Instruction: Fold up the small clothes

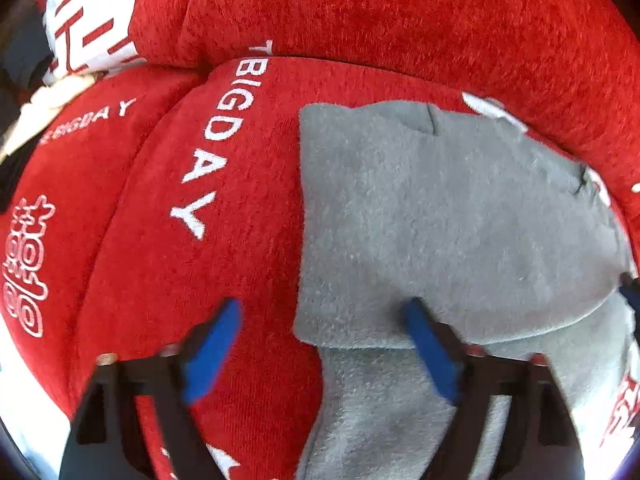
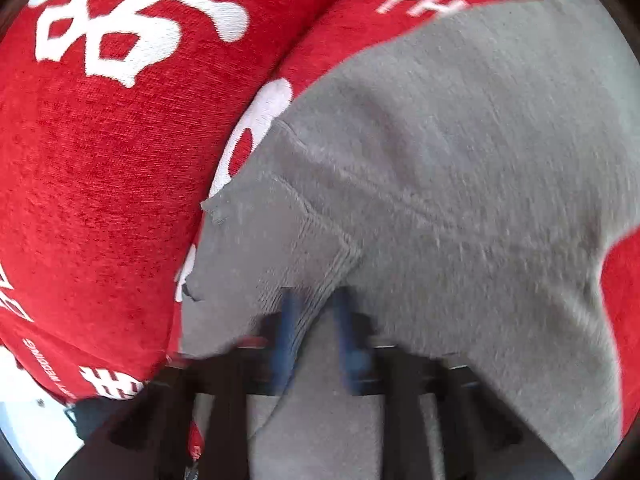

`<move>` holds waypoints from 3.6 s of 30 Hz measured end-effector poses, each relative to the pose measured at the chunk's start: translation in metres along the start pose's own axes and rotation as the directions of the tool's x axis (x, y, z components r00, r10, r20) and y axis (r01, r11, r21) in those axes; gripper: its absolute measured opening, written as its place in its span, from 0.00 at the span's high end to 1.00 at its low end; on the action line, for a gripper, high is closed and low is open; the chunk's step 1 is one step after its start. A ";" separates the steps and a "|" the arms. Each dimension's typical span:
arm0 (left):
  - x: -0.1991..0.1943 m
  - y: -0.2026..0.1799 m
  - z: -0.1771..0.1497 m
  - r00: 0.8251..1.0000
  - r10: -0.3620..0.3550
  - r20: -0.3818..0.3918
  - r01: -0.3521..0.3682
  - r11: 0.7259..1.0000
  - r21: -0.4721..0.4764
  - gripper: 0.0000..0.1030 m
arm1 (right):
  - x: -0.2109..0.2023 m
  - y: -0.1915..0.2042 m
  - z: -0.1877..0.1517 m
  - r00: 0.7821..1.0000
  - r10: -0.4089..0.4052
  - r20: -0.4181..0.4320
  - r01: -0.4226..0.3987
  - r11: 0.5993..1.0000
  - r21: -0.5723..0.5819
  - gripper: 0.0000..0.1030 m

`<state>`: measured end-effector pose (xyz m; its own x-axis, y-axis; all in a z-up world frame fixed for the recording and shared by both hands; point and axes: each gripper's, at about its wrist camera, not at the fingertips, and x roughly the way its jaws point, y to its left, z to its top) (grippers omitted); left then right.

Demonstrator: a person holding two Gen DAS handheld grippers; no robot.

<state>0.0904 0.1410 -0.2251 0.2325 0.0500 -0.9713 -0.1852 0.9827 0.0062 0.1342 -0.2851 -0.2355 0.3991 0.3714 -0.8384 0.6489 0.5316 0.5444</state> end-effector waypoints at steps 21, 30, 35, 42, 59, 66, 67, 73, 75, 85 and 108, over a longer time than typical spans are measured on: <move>-0.046 -0.071 -0.022 0.999 -0.042 0.005 0.041 0.992 0.116 0.14 | 0.001 -0.018 0.020 0.990 0.120 -0.070 -0.120 0.993 0.003 0.93; -0.039 -0.122 -0.040 0.996 -0.069 -0.063 0.080 0.978 0.190 0.14 | -0.017 -0.038 0.008 0.993 0.065 -0.103 -0.072 0.995 -0.074 0.88; -0.030 -0.154 -0.057 0.987 -0.070 -0.142 0.104 0.964 0.247 0.14 | -0.045 -0.054 -0.003 0.987 0.080 -0.142 -0.099 0.986 -0.132 0.71; -0.035 -0.195 -0.076 0.971 -0.121 -0.207 0.173 0.951 0.257 0.14 | -0.103 -0.128 -0.006 0.977 0.187 -0.100 -0.189 0.982 -0.009 0.49; -0.053 -0.369 -0.091 0.969 -0.221 -0.106 0.245 0.884 0.397 0.14 | -0.212 -0.299 0.071 0.965 0.118 0.236 -0.189 0.932 0.309 0.45; -0.038 -0.411 -0.081 0.989 -0.150 0.010 0.131 0.893 0.430 0.14 | -0.209 -0.295 0.095 0.914 0.250 0.319 -0.355 0.873 0.334 0.79; -0.032 -0.414 -0.082 0.990 -0.138 -0.005 0.126 0.890 0.439 0.14 | -0.210 -0.294 0.097 0.909 0.262 0.326 -0.371 0.864 0.341 0.92; -0.025 -0.411 -0.082 0.986 -0.166 -0.030 0.160 0.869 0.468 0.09 | -0.211 -0.269 0.107 0.839 0.417 0.351 -0.525 0.790 0.317 0.93; -0.031 -0.397 -0.075 0.979 -0.197 -0.047 0.198 0.878 0.435 0.09 | -0.213 -0.250 0.111 0.821 0.462 0.336 -0.554 0.787 0.271 0.93; -0.071 -0.253 -0.035 0.980 -0.185 0.079 0.151 0.937 0.314 0.09 | -0.173 -0.068 0.114 0.822 0.566 0.067 -0.558 0.823 -0.101 0.93; -0.024 -0.042 -0.029 0.998 -0.042 0.041 0.041 0.999 0.019 0.09 | 0.013 0.057 -0.032 0.949 0.204 -0.240 -0.248 0.954 -0.169 0.45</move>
<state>0.0651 0.0935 -0.2093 0.2788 0.0161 -0.9602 -0.1576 0.9871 -0.0291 0.1558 -0.2257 -0.2142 0.3557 0.6439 -0.6774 0.4104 0.5435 0.7322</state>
